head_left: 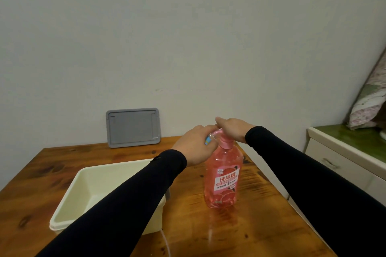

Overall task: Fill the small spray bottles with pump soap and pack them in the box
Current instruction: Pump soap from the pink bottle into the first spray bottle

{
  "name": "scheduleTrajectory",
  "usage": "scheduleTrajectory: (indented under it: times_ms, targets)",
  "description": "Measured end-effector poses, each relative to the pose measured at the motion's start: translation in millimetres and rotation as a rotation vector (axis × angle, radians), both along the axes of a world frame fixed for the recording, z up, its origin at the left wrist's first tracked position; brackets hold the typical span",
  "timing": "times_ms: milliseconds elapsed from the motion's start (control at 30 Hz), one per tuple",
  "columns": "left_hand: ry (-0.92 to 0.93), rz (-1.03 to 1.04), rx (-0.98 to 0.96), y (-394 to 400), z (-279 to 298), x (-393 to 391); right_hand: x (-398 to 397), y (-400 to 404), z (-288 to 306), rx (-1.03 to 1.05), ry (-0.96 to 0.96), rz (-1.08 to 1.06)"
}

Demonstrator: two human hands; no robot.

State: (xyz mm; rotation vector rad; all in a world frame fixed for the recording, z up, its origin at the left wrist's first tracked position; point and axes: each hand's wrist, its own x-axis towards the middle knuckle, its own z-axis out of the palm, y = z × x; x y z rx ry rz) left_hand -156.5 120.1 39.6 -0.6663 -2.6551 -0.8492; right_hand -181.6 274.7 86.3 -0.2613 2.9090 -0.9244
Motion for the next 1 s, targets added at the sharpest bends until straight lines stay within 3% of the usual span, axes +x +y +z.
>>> scheduleTrajectory:
  times_ms: [400,500,600,833,1000]
  targets:
    - [0.008,0.006,-0.022,1.7,-5.6,-3.0,-1.2,-4.1,-13.9,-0.023,0.077,-0.061]
    - [0.013,0.001,-0.033,1.5,-2.6,-1.2,2.8,-2.0,-7.4,0.02,0.062,0.021]
    - [0.034,-0.005,-0.019,-0.1,5.6,-1.6,4.4,-2.0,4.0,-0.08,0.003,-0.01]
    - [0.026,0.009,-0.002,1.3,-2.9,-2.2,6.5,-5.4,-2.7,0.092,0.09,0.018]
    - [0.0,0.017,-0.009,2.0,-6.2,-0.4,6.8,-6.7,-6.6,0.086,0.078,-0.036]
